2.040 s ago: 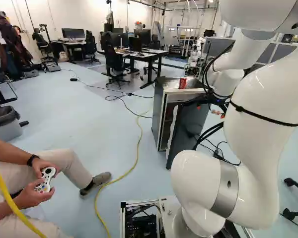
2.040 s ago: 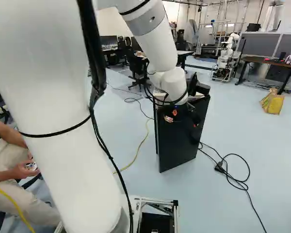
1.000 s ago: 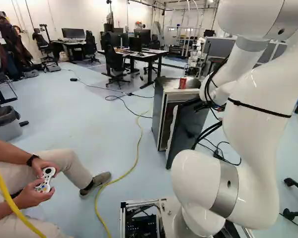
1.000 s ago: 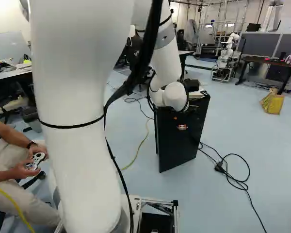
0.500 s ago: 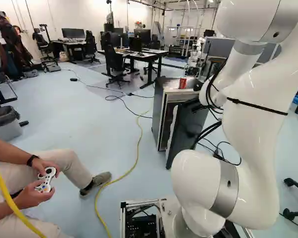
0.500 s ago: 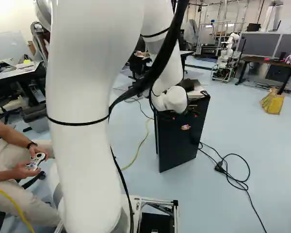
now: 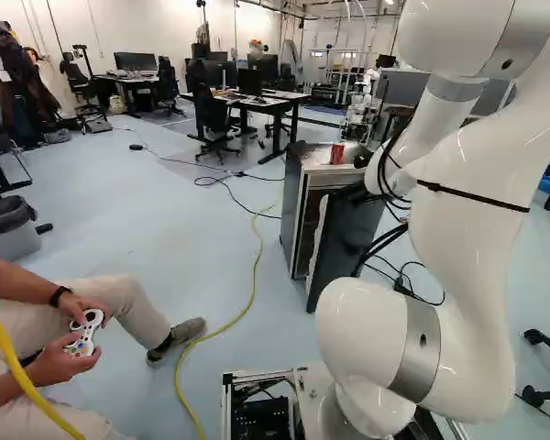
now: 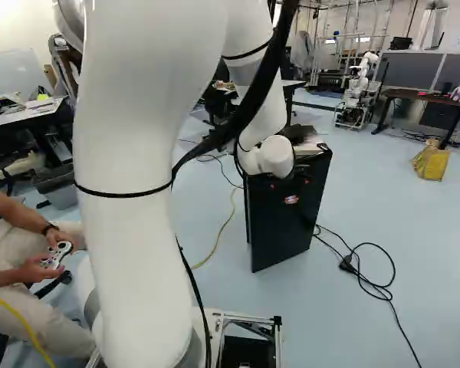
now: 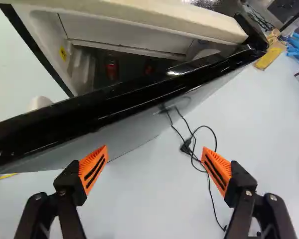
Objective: Grab a drink from the fridge
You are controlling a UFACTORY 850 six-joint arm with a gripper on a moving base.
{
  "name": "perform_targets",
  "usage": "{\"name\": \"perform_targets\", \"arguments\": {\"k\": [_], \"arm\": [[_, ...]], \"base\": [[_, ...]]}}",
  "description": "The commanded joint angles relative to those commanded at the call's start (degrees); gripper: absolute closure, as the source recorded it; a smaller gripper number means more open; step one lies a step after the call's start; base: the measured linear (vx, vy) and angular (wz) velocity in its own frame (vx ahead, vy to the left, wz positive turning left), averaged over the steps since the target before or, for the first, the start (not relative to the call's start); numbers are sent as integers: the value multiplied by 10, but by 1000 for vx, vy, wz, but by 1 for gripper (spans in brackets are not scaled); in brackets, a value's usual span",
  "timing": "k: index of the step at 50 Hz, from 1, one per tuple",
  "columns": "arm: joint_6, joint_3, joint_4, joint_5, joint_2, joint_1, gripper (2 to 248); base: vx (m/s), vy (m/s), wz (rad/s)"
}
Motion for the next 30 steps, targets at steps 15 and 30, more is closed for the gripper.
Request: {"name": "perform_targets", "arguments": {"k": [15,30], "arm": [[0,-5,0,0,-4,11,3],[0,-13,0,0,-10,21,3]], "base": [[0,0,0],[0,0,0]]}}
